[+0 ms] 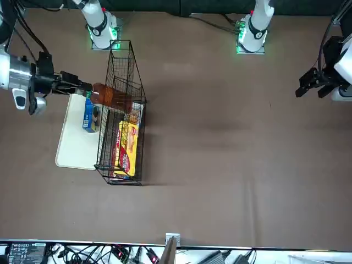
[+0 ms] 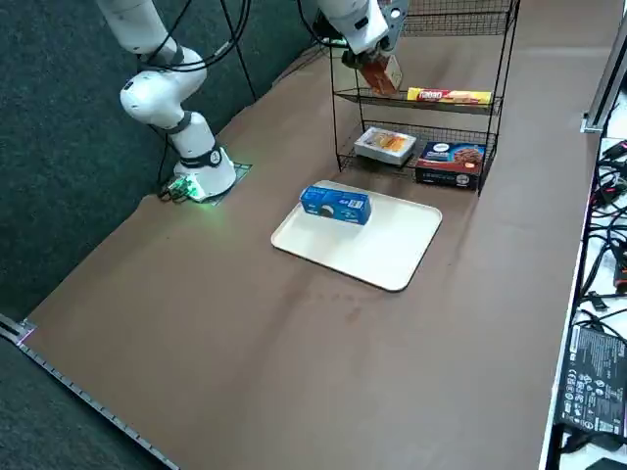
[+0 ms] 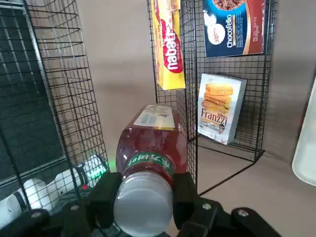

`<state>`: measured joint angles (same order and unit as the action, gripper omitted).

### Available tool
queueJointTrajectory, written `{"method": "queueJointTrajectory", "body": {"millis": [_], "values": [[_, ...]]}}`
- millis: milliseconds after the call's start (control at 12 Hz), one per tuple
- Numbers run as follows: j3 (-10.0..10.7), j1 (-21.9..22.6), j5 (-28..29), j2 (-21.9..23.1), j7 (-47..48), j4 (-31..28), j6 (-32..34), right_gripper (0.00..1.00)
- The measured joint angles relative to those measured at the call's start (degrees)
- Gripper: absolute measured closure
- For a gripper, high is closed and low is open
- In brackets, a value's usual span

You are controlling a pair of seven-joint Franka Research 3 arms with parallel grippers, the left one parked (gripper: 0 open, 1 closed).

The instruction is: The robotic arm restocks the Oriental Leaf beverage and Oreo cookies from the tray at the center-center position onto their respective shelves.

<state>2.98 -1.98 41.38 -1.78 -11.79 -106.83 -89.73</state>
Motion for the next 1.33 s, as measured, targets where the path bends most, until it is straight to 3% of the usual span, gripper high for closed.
{"method": "queueJointTrajectory", "body": {"millis": [1167, 1333], "values": [[-0.04, 4.69, 2.74, 0.76, 0.28, -8.32, -9.09, 0.42], [0.01, 4.73, 3.6, 0.85, 0.28, -8.29, -8.99, 0.25]]}}
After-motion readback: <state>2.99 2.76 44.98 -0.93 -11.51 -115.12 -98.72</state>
